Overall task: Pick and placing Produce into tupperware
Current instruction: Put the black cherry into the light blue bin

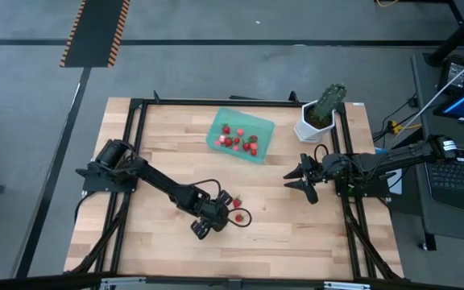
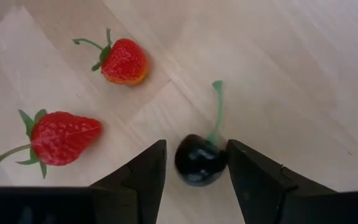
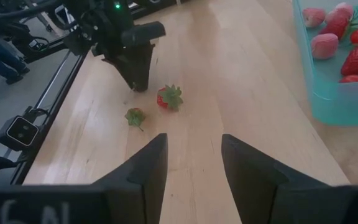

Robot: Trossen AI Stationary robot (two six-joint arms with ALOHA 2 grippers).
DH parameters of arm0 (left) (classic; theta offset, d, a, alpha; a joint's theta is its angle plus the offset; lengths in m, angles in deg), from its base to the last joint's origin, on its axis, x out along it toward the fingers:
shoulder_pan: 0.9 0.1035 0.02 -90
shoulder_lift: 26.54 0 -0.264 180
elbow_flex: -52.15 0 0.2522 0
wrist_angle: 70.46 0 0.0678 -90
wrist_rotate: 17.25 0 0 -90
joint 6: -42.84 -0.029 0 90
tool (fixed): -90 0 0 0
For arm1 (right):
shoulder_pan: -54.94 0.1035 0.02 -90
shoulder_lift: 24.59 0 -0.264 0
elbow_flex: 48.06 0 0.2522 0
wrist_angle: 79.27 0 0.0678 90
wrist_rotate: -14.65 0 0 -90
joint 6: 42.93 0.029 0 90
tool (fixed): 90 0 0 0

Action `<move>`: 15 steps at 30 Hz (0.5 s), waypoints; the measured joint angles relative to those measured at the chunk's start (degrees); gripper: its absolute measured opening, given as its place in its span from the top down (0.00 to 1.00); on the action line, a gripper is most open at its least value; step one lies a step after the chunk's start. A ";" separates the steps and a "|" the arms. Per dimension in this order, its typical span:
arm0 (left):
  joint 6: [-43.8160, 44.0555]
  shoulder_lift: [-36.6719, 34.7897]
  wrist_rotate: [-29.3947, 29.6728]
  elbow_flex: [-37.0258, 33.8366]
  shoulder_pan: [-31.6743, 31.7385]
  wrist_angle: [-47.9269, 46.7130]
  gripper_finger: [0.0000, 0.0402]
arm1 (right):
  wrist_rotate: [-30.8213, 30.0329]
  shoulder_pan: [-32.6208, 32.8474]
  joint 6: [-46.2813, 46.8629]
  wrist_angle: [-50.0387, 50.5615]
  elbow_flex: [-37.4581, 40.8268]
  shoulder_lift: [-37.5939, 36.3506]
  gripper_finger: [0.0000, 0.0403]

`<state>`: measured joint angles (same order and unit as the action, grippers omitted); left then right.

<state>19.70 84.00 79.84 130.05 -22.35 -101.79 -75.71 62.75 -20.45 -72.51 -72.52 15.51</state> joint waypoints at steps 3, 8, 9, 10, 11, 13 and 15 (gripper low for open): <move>0.00 0.09 0.28 -0.05 -0.02 0.25 0.58 | 0.00 0.00 0.08 0.29 0.00 0.01 0.62; 0.23 0.15 0.42 -0.09 -0.02 0.22 0.59 | 0.00 0.00 0.04 0.37 0.00 0.00 0.62; 0.42 0.15 0.42 -0.09 -0.02 0.12 0.59 | 0.00 0.00 0.07 0.37 -0.02 0.00 0.62; 0.48 0.17 0.39 -0.09 -0.02 0.01 0.60 | 0.00 -0.01 0.04 0.39 -0.02 0.00 0.62; 0.50 0.20 0.31 -0.09 -0.02 -0.10 0.61 | 0.00 0.00 0.04 0.39 -0.01 0.00 0.62; 1.78 0.23 -0.16 -0.11 -0.01 -0.18 0.64 | 0.00 -0.01 0.04 0.40 0.00 0.01 0.62; 3.67 0.26 -0.78 -0.11 0.14 -0.45 0.68 | 0.00 -0.02 0.04 0.42 -0.02 0.00 0.62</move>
<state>23.37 84.27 79.06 129.94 -22.22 -102.24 -75.71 62.73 -20.41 -72.10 -72.53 15.50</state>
